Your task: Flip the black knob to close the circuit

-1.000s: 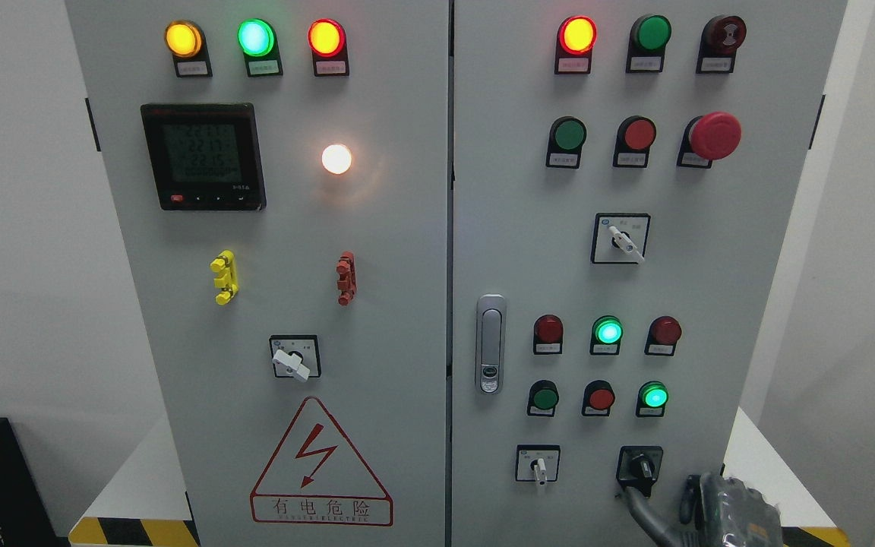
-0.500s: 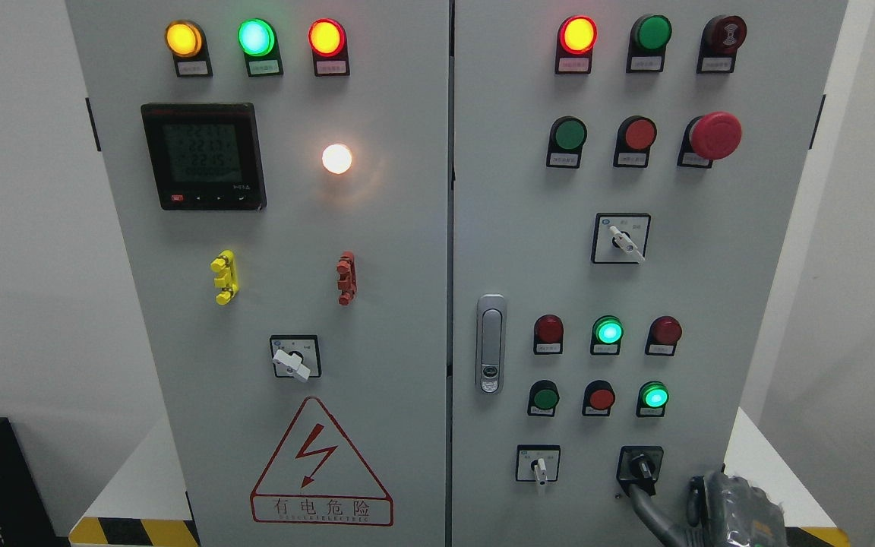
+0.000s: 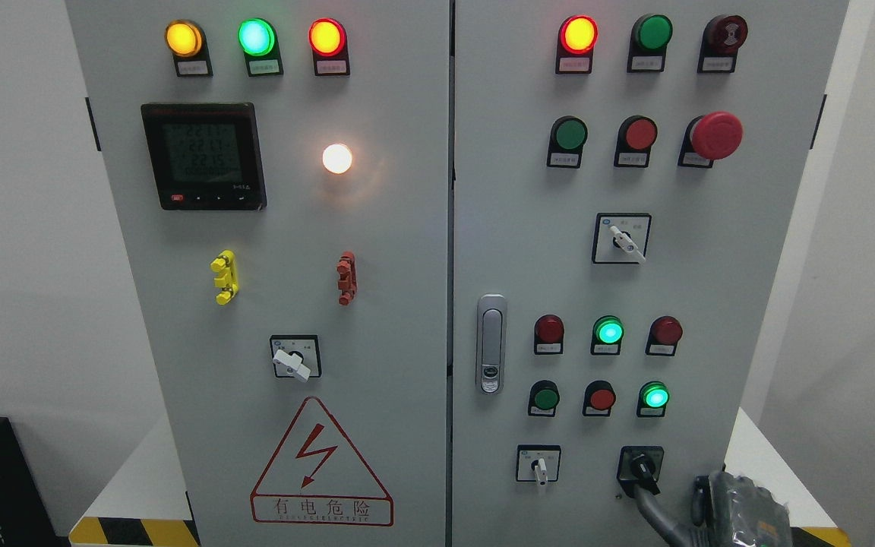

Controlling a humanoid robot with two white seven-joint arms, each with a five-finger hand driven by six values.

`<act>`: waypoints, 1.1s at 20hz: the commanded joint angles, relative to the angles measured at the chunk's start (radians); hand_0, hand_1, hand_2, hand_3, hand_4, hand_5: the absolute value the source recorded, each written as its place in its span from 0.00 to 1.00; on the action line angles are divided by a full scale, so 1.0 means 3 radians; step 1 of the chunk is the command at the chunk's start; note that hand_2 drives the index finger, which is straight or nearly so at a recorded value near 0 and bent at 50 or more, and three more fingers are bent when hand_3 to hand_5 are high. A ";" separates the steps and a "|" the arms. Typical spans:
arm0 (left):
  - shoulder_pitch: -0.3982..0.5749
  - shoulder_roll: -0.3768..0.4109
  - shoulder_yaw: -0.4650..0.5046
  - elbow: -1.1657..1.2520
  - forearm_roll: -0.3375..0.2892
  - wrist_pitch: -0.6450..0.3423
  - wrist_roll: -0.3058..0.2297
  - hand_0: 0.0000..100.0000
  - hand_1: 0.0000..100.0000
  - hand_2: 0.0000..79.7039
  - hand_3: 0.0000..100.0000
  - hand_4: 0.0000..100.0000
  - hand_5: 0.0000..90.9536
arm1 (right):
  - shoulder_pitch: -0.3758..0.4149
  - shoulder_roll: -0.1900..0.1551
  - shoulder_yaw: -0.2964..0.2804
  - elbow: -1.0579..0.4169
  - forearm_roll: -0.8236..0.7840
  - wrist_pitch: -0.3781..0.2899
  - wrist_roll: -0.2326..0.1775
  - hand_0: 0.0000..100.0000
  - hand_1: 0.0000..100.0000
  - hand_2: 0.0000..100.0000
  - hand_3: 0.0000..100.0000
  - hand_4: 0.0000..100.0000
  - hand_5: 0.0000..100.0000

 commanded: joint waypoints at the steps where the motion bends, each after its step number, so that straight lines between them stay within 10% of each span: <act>1: 0.0000 0.0000 -0.0072 0.0072 -0.0072 0.0004 0.0001 0.12 0.56 0.00 0.00 0.00 0.00 | 0.0004 0.0004 -0.0044 -0.0031 -0.0010 0.0005 0.0000 0.00 0.16 0.78 0.97 0.77 0.80; 22: 0.0000 0.0000 -0.0066 0.0072 -0.0072 0.0004 -0.0004 0.12 0.56 0.00 0.00 0.00 0.00 | -0.0011 0.0004 -0.0039 -0.0093 -0.0071 0.0005 0.0000 0.00 0.16 0.78 0.97 0.77 0.80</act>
